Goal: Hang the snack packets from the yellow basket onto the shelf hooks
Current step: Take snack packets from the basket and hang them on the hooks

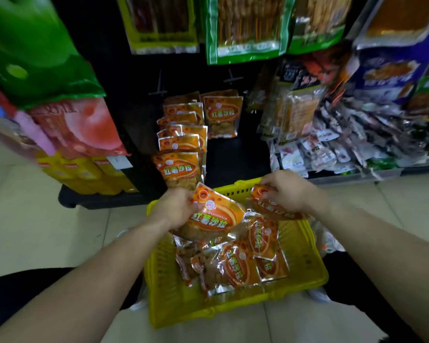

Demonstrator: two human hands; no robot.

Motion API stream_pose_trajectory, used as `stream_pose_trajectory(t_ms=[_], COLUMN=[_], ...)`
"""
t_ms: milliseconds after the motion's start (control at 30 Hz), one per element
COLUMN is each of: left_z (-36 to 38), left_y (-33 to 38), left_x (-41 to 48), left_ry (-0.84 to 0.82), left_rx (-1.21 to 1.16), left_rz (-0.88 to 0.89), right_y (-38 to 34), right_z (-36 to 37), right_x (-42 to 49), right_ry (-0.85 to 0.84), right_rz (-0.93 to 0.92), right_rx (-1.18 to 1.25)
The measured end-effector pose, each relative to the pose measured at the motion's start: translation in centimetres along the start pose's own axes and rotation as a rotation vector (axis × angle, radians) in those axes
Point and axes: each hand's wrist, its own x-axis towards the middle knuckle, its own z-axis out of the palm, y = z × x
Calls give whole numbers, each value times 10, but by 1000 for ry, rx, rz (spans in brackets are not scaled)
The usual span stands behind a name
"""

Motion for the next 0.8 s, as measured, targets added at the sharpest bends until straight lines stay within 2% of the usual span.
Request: stream_pose_trajectory(t_ms=[67, 167, 267, 467, 600, 800], left_z=[-32, -71, -85, -65, -53, -51], left_y=[10, 21, 21, 33, 51, 76], left_x=[-10, -27, -38, -44, -38, -30], left_ry=[89, 219, 284, 197, 150, 54], left_rx=[-62, -110, -257, -607, -635, -735], left_rz=[52, 133, 170, 223, 270, 325], right_y=[-14, -29, -34, -48, -59, -58], right_z=[-38, -75, -86, -48, -39, -46], right_x=[-17, -40, -51, -42, -28, -8], right_ry=[52, 227, 317, 267, 348, 448], right_rz=[-61, -72, -82, -162, -259, -217], right_rx=[-60, -157, -128, 129, 103, 149])
